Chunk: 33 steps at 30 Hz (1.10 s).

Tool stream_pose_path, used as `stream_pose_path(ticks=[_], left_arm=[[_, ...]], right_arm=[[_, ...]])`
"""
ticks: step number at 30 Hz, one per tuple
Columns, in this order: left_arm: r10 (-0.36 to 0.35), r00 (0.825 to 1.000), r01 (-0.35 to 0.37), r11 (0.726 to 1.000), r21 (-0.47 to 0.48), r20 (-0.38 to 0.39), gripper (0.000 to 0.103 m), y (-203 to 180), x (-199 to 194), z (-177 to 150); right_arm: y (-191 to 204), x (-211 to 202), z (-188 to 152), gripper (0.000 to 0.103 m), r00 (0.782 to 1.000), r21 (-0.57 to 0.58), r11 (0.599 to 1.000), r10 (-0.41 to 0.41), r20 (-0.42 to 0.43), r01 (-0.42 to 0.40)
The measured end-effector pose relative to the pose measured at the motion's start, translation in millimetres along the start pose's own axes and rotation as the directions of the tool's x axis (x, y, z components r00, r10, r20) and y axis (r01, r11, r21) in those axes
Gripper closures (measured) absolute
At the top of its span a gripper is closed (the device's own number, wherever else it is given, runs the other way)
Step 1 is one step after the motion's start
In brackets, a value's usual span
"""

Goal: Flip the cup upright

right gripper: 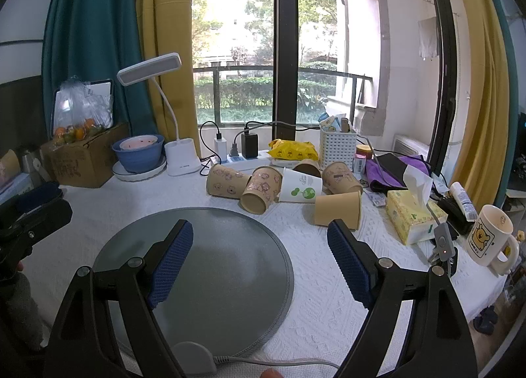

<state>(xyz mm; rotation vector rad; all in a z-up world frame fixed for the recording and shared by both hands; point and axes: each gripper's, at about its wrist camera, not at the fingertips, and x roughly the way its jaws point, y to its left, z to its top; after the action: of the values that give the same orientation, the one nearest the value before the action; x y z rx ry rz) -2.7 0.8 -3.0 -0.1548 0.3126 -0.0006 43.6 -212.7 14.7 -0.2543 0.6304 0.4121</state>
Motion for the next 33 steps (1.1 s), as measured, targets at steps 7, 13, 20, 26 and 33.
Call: stream_pose_path(ticks=[7, 13, 20, 26, 33], left_arm=[[0.0, 1.0, 0.0, 1.0, 0.0, 0.002, 0.009, 0.0, 0.1, -0.3], [-0.001, 1.0, 0.001, 1.0, 0.003, 0.003, 0.009, 0.9, 0.2, 3.2], [0.0, 1.0, 0.0, 1.0, 0.003, 0.005, 0.009, 0.6, 0.3, 3.8], [0.0, 1.0, 0.0, 1.0, 0.004, 0.007, 0.009, 0.6, 1.4, 5.8], [-0.003, 1.0, 0.003, 1.0, 0.01, -0.001, 0.009, -0.5, 4.2, 5.3]], right_arm=[[-0.1, -0.1, 0.1, 0.017, 1.0, 0.0, 1.0, 0.0, 0.001, 0.0], [0.1, -0.3, 0.4, 0.017, 1.0, 0.0, 1.0, 0.0, 0.001, 0.0], [0.0, -1.1, 0.8, 0.017, 1.0, 0.001, 1.0, 0.001, 0.002, -0.001], [-0.3, -0.2, 0.8, 0.017, 1.0, 0.001, 1.0, 0.0, 0.002, 0.0], [-2.7, 2.4, 4.5, 0.017, 1.0, 0.012, 1.0, -0.002, -0.002, 0.002]])
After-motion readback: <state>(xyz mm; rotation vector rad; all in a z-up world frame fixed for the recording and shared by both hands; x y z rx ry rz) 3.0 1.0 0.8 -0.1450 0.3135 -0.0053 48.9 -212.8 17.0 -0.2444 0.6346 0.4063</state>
